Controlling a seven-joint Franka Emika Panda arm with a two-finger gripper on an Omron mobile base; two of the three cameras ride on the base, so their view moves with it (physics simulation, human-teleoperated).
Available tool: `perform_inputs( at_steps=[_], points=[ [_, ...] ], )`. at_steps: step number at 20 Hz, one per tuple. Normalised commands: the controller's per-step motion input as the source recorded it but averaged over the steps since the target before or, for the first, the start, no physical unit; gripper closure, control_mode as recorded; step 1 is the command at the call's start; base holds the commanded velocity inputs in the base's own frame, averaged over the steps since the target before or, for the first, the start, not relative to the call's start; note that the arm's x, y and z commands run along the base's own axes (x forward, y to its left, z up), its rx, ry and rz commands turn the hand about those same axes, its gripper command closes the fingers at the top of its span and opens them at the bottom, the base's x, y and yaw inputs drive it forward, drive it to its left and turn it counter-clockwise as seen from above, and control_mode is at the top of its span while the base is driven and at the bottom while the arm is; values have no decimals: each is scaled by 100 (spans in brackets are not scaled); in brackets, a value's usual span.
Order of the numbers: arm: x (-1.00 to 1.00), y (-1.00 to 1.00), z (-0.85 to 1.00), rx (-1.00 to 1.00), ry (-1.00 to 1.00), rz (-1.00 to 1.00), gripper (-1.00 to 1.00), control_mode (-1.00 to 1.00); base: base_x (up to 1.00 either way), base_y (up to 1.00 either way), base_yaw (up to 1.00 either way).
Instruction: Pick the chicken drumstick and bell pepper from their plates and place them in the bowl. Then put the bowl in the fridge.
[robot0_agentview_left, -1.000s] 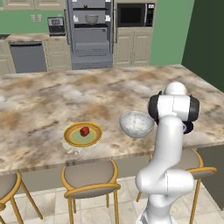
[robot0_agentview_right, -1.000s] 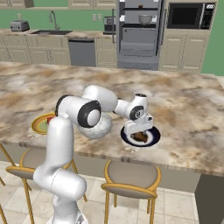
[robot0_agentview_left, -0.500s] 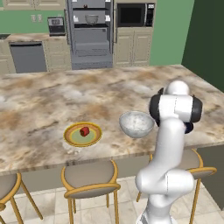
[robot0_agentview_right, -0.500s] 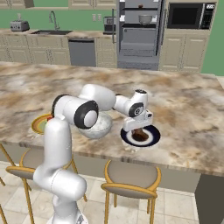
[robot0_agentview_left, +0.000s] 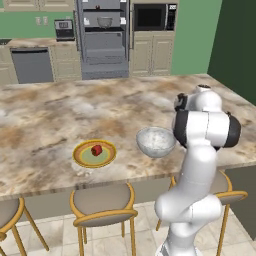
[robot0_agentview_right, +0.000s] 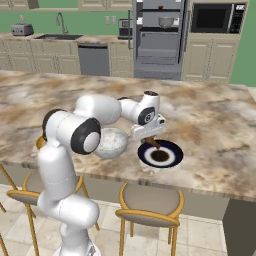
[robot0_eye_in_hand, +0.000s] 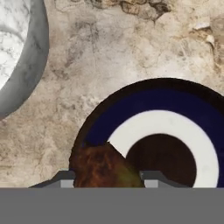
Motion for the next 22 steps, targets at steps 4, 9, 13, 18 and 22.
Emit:
perform_inputs(
  at_steps=[4,9,13,18,22],
  points=[
    [-10,66,43,0,-8,0,100,-100,0,0,0],
    [-2,72,31,0,-1,0,100,-100,0,0,0],
    [0,69,6,0,0,-4,100,-100,0,0,0],
    [5,72,0,0,0,-9,100,-100,0,0,0],
    [11,54,-13,0,4,-5,100,-100,0,0,0]
  ],
)
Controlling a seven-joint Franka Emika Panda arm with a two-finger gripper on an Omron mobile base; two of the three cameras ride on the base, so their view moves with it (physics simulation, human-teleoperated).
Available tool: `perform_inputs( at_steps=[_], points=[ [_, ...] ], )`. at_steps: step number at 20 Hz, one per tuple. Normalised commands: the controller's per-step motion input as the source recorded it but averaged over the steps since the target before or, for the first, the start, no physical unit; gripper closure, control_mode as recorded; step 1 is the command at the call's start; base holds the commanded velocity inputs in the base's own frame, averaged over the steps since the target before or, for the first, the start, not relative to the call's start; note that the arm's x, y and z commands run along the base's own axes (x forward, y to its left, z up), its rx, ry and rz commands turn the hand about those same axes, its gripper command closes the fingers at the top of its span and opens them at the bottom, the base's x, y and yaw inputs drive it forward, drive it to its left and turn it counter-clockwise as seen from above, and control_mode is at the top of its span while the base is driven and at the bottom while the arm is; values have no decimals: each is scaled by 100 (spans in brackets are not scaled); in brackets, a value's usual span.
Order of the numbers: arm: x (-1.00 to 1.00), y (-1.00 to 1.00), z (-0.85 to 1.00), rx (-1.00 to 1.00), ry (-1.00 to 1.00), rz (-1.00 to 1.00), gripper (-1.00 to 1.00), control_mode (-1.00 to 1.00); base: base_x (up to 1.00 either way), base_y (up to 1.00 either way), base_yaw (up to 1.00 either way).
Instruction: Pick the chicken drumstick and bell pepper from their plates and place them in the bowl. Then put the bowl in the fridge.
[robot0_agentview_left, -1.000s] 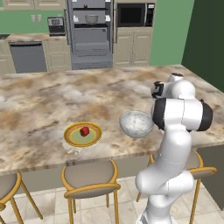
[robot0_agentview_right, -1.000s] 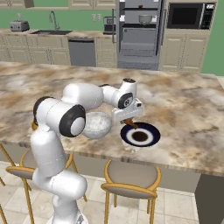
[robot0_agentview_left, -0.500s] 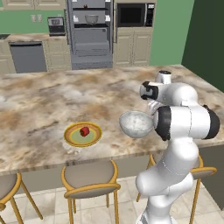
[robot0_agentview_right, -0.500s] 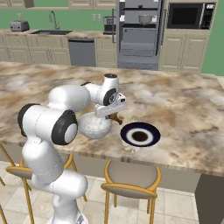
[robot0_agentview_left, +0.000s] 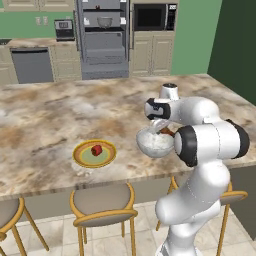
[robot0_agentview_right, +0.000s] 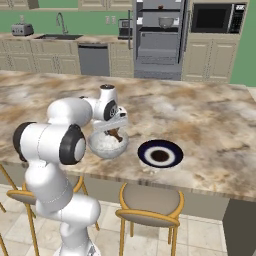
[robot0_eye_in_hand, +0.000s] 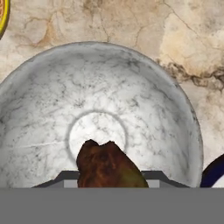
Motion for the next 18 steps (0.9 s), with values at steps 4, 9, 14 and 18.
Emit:
perform_inputs(
  at_steps=[4,9,14,18],
  points=[
    [13,26,-34,0,7,0,100,-100,0,0,0],
    [14,16,-36,0,4,0,100,-100,0,0,0],
    [19,12,-34,0,6,0,100,-100,0,0,0],
    [5,6,-22,0,3,0,100,-100,0,0,0]
  ],
)
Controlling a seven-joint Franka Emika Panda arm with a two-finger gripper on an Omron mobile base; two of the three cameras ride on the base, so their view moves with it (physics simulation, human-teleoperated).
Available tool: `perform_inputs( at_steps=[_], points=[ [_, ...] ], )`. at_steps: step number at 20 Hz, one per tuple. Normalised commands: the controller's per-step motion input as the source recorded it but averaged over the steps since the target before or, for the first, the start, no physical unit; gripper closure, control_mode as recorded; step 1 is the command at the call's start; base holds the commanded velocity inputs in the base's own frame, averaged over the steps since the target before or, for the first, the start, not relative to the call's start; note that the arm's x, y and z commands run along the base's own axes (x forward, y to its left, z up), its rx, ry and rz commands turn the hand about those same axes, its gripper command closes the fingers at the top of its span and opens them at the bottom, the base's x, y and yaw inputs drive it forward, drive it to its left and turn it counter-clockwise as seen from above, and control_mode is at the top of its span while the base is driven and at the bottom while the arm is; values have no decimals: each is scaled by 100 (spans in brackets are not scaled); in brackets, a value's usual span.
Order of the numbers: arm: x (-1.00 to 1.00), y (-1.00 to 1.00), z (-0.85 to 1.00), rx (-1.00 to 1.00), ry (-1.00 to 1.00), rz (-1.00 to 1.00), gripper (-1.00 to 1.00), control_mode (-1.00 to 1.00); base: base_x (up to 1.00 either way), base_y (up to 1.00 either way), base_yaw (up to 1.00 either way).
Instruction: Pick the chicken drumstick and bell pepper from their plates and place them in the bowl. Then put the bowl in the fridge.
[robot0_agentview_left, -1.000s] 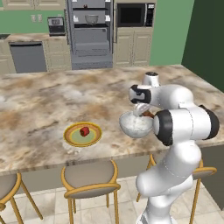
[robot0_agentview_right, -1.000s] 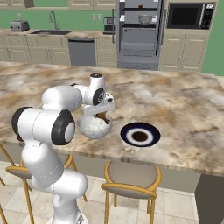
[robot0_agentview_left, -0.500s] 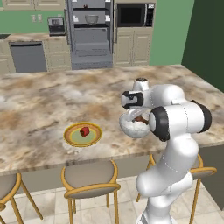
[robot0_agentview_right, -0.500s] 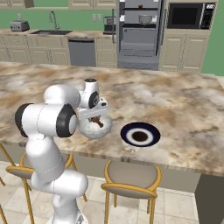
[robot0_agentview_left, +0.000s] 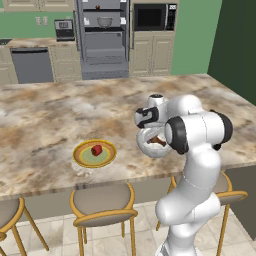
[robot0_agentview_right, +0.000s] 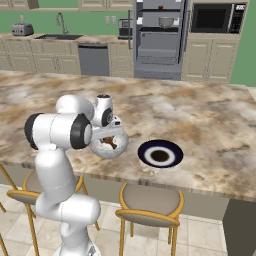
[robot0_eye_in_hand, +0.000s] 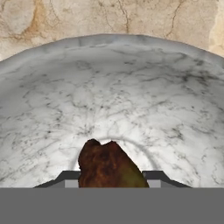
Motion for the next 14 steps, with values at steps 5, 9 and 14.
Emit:
perform_inputs(
  at_steps=[5,9,14],
  points=[
    [0,0,-15,0,4,0,100,-100,0,0,0],
    [0,0,-16,0,5,0,100,-100,0,0,0],
    [-9,0,-3,1,0,0,-100,-100,0,0,0]
  ],
)
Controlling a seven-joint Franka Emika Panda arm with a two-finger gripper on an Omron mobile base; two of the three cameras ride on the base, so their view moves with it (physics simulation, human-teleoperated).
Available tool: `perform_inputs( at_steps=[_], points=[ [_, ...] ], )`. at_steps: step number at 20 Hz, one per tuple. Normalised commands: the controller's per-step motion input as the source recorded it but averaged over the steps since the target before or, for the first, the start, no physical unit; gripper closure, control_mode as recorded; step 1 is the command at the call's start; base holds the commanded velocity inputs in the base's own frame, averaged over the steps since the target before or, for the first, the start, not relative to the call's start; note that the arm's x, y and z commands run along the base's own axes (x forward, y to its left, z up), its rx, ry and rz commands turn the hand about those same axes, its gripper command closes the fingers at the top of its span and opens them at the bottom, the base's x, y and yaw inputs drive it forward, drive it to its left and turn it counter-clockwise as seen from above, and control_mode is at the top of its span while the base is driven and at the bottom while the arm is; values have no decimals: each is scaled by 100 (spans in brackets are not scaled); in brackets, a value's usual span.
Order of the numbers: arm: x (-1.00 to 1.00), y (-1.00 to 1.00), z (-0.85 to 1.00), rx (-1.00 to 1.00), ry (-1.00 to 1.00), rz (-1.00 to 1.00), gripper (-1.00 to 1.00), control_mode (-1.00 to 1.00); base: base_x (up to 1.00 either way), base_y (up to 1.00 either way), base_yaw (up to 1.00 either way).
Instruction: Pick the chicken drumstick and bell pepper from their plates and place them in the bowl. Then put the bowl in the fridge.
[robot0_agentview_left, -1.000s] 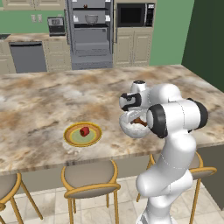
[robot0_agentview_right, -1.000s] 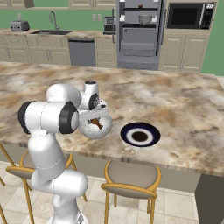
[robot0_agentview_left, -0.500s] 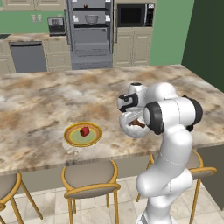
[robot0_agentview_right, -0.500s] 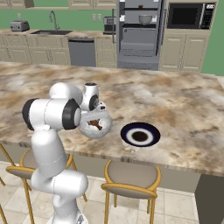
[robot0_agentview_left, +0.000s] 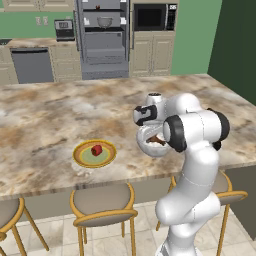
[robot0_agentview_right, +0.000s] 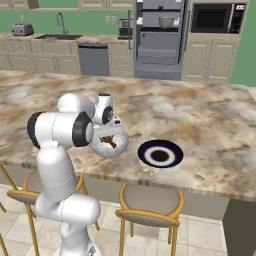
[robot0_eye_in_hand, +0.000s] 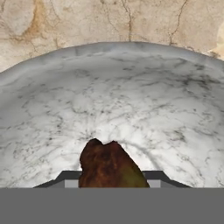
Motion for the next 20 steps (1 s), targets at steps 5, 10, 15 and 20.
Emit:
perform_inputs(
  at_steps=[5,10,15,20],
  points=[
    [-28,0,1,4,0,0,-100,-100,0,0,0],
    [-25,0,18,6,0,-2,-100,-100,0,0,0],
    [-18,4,46,2,-2,-1,-100,-100,0,0,0],
    [-31,31,54,0,-15,-4,-100,-100,0,0,0]
  ],
)
